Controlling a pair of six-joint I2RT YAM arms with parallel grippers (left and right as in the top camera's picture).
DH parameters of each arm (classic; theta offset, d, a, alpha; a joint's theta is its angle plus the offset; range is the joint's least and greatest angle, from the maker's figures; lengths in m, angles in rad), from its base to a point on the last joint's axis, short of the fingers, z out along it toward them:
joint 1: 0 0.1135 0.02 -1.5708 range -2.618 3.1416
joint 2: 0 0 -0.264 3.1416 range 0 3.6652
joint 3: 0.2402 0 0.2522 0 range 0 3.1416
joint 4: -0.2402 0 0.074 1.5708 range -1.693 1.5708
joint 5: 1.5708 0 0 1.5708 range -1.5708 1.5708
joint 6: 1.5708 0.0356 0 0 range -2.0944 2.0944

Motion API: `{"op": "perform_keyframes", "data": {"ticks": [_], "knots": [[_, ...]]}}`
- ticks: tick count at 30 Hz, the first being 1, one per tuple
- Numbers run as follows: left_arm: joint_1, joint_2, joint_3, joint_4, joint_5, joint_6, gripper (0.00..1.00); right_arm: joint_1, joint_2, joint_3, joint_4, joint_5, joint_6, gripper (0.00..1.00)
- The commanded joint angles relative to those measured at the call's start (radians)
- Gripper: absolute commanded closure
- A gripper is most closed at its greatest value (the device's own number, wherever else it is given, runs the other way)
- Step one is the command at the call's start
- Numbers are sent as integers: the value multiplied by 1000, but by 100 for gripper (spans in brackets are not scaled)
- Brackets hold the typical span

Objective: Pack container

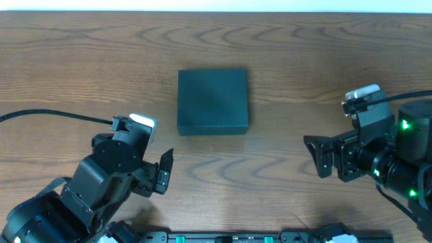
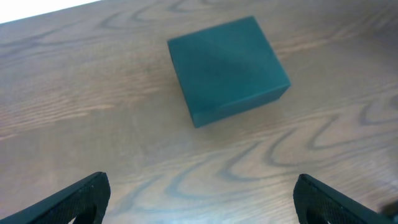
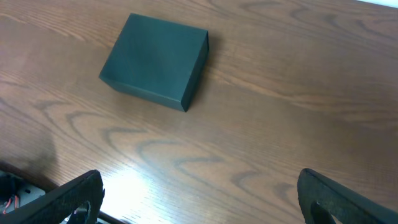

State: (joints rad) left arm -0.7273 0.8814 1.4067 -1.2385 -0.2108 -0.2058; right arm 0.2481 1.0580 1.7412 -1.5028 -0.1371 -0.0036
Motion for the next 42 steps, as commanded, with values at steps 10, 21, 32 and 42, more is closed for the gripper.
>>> {"op": "perform_keyframes", "data": {"ticks": [10,21,32,42], "knots": [[217,-71,-118,156,-270,39,5,8,-4,-2,-2,10,17,1],[661,-417,-699,529,-147,49,5,8,-4,-2,-2,10,17,1],[792,-797,-1067,591,-86,48,4,8,-4,-2,-2,10,17,1],[792,-878,-1192,593,-57,45,5,8,-4,-2,-2,10,17,1]]}}
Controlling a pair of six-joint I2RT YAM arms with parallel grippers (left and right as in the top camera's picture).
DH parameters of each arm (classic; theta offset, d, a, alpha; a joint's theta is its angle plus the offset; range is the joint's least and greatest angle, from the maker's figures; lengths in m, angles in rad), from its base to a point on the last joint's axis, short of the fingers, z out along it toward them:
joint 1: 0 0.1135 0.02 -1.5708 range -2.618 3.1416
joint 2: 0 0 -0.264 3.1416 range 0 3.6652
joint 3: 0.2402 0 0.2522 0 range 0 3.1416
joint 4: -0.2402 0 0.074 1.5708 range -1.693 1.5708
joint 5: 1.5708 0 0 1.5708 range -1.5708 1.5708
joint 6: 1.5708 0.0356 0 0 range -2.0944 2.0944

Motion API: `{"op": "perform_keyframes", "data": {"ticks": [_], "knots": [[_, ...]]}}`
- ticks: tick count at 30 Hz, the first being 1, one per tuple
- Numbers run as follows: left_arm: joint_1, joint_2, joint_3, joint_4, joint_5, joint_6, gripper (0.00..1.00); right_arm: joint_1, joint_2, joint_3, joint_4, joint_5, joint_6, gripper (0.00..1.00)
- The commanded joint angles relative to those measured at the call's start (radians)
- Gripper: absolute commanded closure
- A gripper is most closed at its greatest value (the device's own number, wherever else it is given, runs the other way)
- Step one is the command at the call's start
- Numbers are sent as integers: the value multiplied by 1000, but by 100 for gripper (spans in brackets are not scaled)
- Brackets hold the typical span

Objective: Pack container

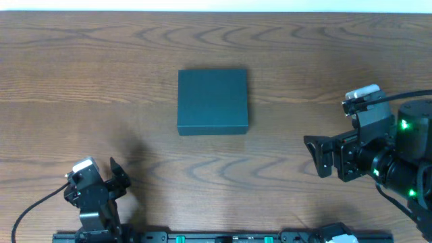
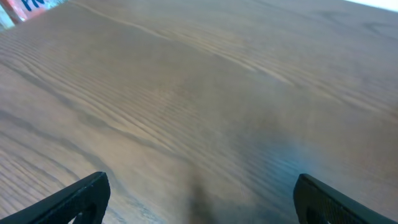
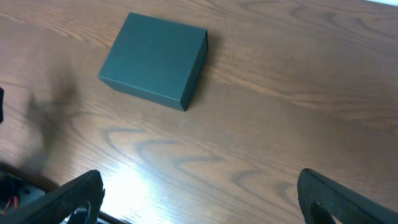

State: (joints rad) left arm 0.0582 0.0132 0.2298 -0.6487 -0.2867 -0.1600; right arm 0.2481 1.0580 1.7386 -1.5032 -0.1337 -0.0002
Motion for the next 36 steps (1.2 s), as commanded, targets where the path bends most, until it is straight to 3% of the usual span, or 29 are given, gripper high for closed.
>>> {"op": "perform_keyframes", "data": {"ticks": [1,13,18,20,25,32,36], "knots": [[7,-10,-25,4,20,-1,4,8,-4,0,-2,6,14,1],[7,-10,-68,-13,71,26,5,8,-5,0,-21,-1,13,1],[7,-10,-68,-13,71,26,5,7,-34,0,-80,31,-256,1],[7,-10,-68,-13,71,26,4,6,-77,0,-63,40,-243,1],[7,-10,-68,-13,71,26,4,7,-267,0,-6,160,-44,1],[7,-10,-68,-13,71,26,5,7,-453,-30,-11,160,-38,1],[7,-10,-68,-13,71,26,4,6,-597,-143,23,160,-50,1]]}}
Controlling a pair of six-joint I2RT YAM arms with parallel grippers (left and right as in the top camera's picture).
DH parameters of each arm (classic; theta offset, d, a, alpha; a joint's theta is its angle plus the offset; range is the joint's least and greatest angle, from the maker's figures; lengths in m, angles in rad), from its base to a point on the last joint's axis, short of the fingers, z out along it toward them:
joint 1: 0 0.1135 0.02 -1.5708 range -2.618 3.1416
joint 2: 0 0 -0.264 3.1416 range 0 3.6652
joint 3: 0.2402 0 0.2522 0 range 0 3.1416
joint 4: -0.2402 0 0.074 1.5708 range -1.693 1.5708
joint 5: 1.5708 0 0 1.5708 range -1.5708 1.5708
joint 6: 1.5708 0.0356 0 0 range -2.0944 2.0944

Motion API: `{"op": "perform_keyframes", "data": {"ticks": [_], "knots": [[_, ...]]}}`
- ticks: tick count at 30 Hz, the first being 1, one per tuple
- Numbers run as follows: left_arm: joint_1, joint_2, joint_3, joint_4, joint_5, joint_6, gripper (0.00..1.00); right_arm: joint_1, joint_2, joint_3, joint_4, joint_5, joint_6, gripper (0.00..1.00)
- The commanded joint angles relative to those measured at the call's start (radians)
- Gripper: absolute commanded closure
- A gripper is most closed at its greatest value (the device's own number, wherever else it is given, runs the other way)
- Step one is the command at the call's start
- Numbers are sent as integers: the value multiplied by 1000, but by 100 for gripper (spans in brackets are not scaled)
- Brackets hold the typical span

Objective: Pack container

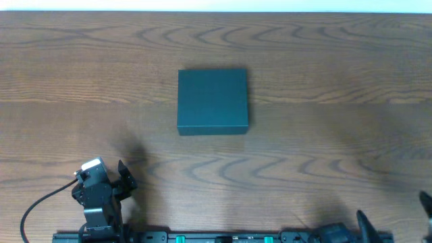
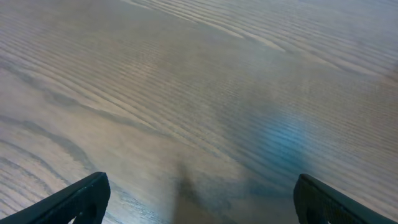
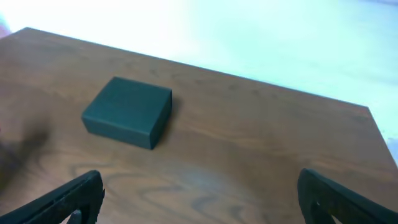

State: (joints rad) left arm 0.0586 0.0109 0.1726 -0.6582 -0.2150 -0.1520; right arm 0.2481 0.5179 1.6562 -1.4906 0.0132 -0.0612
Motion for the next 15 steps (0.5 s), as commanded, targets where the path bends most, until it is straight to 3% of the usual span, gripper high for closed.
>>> {"op": "perform_keyframes", "data": {"ticks": [1,8,15], "knots": [[6,-7,-11,-3,-1,18,5,6,-95,-100,32,14,11,1],[6,-7,-11,-3,-1,18,5,-51,-368,-525,304,5,12,1],[6,-7,-11,-3,-1,18,4,-102,-427,-926,616,5,12,1]]}}
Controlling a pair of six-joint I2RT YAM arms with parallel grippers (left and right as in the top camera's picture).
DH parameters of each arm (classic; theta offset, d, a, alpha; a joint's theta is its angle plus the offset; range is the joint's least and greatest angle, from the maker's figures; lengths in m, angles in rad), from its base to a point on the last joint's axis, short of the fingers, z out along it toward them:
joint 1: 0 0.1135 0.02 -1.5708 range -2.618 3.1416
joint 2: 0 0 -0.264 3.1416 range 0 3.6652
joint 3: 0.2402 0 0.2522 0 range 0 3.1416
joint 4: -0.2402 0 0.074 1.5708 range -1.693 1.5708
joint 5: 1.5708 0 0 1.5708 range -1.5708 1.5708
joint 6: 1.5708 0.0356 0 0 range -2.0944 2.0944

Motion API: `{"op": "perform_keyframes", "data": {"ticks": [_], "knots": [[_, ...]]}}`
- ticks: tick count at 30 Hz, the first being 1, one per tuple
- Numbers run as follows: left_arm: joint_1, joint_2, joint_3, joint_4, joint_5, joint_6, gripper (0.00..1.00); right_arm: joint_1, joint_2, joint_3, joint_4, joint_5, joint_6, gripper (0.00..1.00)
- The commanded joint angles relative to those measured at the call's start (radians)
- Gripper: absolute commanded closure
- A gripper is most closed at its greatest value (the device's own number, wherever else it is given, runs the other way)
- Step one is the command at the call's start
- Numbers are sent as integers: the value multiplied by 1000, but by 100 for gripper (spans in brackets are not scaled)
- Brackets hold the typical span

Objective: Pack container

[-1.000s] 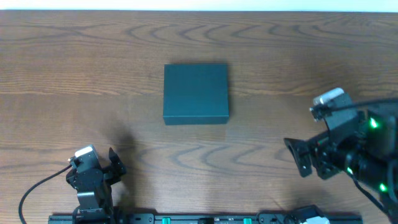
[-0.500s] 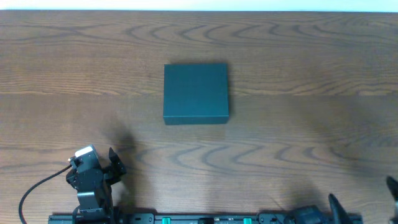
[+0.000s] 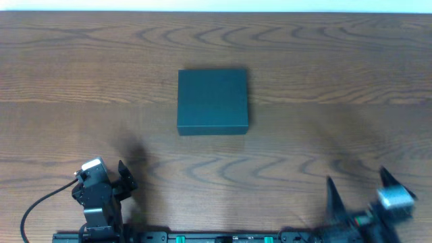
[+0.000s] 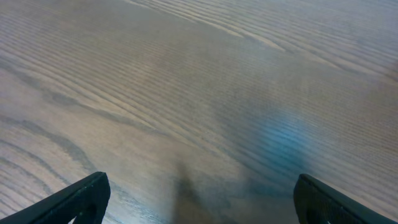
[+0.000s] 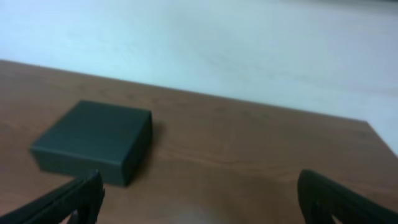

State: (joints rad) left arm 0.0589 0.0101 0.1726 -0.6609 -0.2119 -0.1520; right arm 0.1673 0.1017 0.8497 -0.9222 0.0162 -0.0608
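A shut dark teal box (image 3: pixel 212 101) lies flat on the wooden table (image 3: pixel 324 61), a little behind the middle. The right wrist view shows the box (image 5: pixel 93 140) low and to the left, well ahead of the fingers. My left gripper (image 3: pixel 101 182) is at the front left edge, open, with only bare wood between its fingertips (image 4: pixel 84 198). My right gripper (image 3: pixel 360 185) is at the front right edge, blurred, open and empty, its fingertips (image 5: pixel 78 198) wide apart. The left wrist view does not show the box.
A black rail (image 3: pixel 216 237) runs along the table's front edge between the two arm bases. A pale wall (image 5: pixel 249 50) rises behind the table's far edge. A cable (image 3: pixel 40 206) loops from the left arm.
My right arm, then only at the frame's bottom right corner in the overhead view, now sits at the front right edge. Its camera looks lower across the table. The left arm and box are unchanged.
At first my left gripper was open just front-left of the box and my right gripper open at the table's right side. Then the left arm was back at the front left edge. After that the right arm had withdrawn too, and now both sit at the front edge, open.
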Motion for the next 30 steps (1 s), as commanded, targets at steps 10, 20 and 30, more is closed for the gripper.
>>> {"op": "perform_keyframes", "data": {"ticks": [10,20,30], "knots": [[6,-6,-11,0,-4,18,5,-26,-96,-565,326,11,12,1],[6,-6,-11,0,-4,18,5,-1,-97,-699,340,3,12,1],[6,-6,-11,0,-4,18,4,-4,-96,-699,340,3,12,1]]}}
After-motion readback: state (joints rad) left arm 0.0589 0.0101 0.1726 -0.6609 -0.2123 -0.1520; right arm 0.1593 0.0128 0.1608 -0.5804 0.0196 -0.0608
